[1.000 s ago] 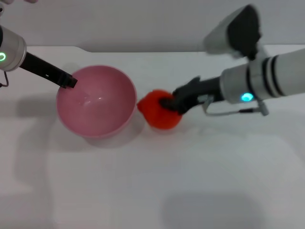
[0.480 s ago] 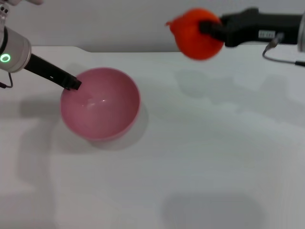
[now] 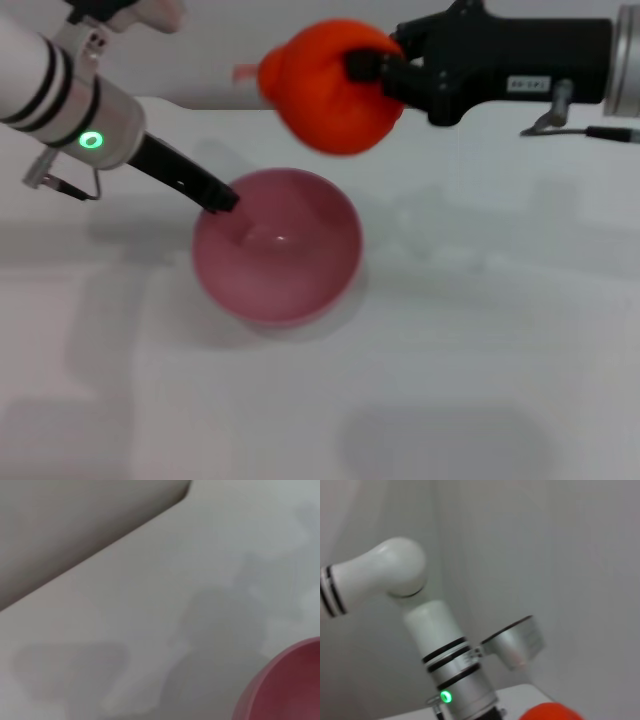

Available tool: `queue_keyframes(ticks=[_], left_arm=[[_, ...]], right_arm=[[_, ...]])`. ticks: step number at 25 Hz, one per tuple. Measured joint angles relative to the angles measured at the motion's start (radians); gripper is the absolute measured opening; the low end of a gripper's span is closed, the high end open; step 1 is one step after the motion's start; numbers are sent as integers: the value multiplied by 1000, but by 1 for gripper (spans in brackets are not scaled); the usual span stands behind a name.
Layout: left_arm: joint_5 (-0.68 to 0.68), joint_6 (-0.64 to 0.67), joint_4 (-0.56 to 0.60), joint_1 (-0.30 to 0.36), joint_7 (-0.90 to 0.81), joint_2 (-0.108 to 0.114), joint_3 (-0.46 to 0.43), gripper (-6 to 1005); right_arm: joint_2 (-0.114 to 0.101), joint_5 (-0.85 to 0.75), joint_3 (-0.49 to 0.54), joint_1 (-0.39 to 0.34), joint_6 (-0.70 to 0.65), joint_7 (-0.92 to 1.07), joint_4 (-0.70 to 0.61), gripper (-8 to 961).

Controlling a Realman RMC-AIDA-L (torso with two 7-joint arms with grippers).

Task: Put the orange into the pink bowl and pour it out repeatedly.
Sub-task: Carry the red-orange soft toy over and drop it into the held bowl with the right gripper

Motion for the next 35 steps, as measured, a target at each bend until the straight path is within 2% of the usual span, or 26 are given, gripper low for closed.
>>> queue_keyframes(ticks=[2,4,12,23,28,31,35], left_arm=[[-61,-15,-4,-8,-30,-3,89,42],[-75,-18,-4,-12,-36,-3,104,42],[-99,-23,-5,-28,-44,-7,129,42],[-103,-34,-5,-19,-44,-2,133,42],[-102,-34,-6,-18,-44,-2,133,42],[-104,-34,-6,-19,-41,-2,133,42],[-104,-33,-6,-19,-37,-1,133,42]], right_arm=[[0,1,-18,5,6,-20,28,51],[-2,1,-37,11,15,-32,62,51],[-4,3,-111,8,72,-84,130,52],[-6,3,-158,9,93,-110,138,51],[-6,3,-163,9,108,-111,139,161],[-6,4,-160,7,120,-113,139,381],[-5,15,-153,-3,138,-141,140,444]])
